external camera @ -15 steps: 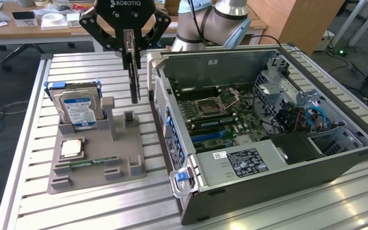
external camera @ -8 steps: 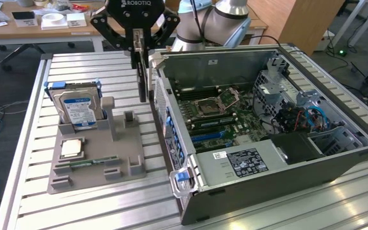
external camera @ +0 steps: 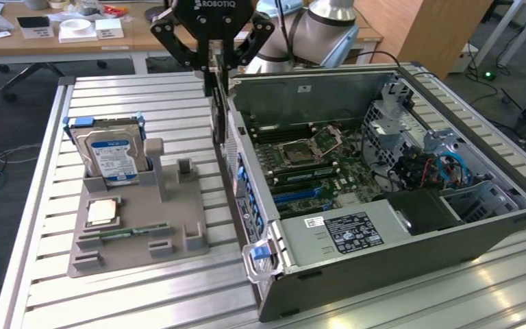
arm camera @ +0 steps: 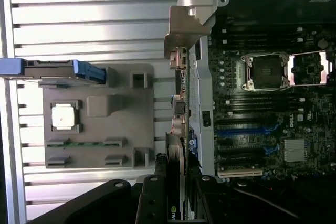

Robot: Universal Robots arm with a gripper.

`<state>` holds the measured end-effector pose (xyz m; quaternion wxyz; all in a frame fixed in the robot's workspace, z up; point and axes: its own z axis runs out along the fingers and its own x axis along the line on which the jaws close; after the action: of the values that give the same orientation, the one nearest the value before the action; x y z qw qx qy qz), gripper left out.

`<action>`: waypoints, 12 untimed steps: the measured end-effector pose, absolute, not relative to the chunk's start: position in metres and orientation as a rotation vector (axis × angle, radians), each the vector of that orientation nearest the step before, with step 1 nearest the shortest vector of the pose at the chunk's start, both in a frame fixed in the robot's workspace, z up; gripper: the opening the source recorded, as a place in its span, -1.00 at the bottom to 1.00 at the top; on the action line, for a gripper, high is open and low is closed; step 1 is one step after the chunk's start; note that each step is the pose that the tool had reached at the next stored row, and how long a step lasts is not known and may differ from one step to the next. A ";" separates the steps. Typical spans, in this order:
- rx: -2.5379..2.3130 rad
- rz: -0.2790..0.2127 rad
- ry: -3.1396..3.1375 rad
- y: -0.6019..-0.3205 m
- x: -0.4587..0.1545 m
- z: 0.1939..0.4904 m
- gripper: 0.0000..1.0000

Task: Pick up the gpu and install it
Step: 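Pick up the gpu and move the gpu toward the slot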

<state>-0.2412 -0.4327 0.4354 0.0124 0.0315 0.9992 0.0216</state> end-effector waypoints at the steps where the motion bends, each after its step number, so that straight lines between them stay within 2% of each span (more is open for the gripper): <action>1: 0.098 0.067 3.115 -0.432 -0.239 0.435 -0.48; 12: 0.098 0.067 3.115 -0.428 -0.212 0.435 -0.48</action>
<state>-0.2116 -0.4279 0.4354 0.0124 0.0315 0.9992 0.0216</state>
